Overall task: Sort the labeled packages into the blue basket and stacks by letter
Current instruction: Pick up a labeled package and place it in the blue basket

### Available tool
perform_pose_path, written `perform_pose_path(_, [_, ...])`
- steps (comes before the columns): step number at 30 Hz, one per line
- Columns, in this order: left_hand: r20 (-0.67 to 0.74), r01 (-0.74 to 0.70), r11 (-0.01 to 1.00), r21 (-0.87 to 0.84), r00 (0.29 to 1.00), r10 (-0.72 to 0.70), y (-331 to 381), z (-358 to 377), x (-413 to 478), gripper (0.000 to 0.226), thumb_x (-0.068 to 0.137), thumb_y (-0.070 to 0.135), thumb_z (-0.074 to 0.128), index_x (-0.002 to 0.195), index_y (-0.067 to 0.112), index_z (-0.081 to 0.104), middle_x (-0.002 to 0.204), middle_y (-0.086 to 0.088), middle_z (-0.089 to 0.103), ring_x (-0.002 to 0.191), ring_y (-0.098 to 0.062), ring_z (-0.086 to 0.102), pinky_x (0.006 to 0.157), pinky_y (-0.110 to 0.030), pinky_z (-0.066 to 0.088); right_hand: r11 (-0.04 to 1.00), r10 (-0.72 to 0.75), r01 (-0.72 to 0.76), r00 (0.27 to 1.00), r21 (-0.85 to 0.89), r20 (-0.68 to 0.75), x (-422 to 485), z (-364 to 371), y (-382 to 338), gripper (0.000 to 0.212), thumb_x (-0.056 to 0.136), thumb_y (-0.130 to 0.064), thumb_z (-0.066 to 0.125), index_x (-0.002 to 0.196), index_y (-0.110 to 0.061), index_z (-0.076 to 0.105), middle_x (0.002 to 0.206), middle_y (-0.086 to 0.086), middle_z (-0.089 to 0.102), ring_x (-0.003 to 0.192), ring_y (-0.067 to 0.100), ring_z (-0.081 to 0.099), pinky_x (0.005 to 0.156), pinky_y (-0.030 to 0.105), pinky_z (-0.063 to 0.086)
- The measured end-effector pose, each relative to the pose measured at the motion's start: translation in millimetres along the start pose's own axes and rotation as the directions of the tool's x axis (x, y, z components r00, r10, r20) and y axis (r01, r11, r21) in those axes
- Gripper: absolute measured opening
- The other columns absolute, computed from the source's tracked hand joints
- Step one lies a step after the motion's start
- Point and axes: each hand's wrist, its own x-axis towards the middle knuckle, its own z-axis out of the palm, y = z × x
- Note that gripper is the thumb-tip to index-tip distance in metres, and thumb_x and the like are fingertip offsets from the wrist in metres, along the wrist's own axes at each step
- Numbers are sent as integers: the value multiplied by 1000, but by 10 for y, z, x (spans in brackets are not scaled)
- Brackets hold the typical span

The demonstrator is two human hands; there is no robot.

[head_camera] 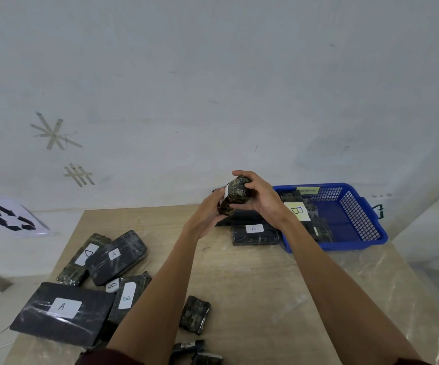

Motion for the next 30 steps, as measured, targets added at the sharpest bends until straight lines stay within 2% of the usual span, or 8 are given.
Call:
perform_pose_path(3, [6, 7, 1000, 9, 1000, -7, -3, -8, 10, 42, 109, 37, 36, 141, 15, 52, 138, -14, 56, 128, -26, 56, 111, -44, 46, 999, -33, 33, 999, -34, 3, -16, -7, -22, 39, 104, -4, 35, 128, -13, 64, 134, 19, 45, 128, 42, 50, 87, 54, 58])
perform_pose_path(9, [-4, 3, 1000, 1, 1000, -3, -12, -19, 31, 42, 110, 38, 36, 141, 15, 52, 137, -13, 58, 129, -26, 57, 111, -44, 46, 999, -27, 26, 999, -35, -37, -22, 45, -21, 38, 105, -7, 35, 122, -17, 68, 131, 15, 49, 125, 37, 54, 85, 49, 59])
perform_pose_path(15, [-9, 15, 1000, 25, 1000, -15, -5, -57, 80, 43, 110, 39, 35, 142, 14, 51, 136, -14, 59, 128, -26, 57, 112, -46, 44, 994, -76, 73, 996, -83, -39, -10, 29, -40, 36, 105, -4, 37, 122, -14, 67, 130, 18, 49, 122, 36, 56, 83, 49, 60])
perform_pose_path(19, [-20, -15, 1000, 18, 1000, 16, 30, -58, 75, 41, 110, 37, 37, 138, 12, 53, 128, -12, 63, 122, -25, 62, 105, -41, 51, 996, -62, 58, 997, -70, -52, 17, 29, -48, 36, 105, -5, 36, 119, -16, 68, 132, 16, 49, 123, 35, 55, 82, 47, 60])
perform_pose_path(23, [-132, -61, 997, 44, 989, 66, 29, -81, 136, 35, 106, 34, 51, 131, 12, 59, 123, -15, 65, 111, -26, 66, 100, -46, 55, 999, -40, 40, 994, -11, -100, 23, -7, -30, 24, 105, -18, 49, 124, -19, 65, 128, 15, 54, 121, 35, 59, 86, 49, 59])
perform_pose_path(26, [-257, -71, 997, 31, 963, 77, 23, -160, 180, 36, 99, 31, 65, 128, 11, 61, 120, -16, 68, 107, -26, 67, 102, -47, 54, 996, -72, 65, 991, -65, -116, 0, -94, 10, 34, 100, -14, 61, 133, -22, 60, 127, 15, 57, 115, 32, 66, 86, 48, 60])
perform_pose_path(30, [-207, -74, 997, -26, 976, 67, 43, -241, 160, 28, 96, 19, 69, 121, 5, 67, 105, -11, 74, 101, -22, 71, 98, -39, 56, 992, -94, 80, 984, -99, -151, -8, -212, 71, 37, 101, -8, 57, 137, -19, 57, 127, 18, 57, 118, 30, 64, 87, 45, 60])
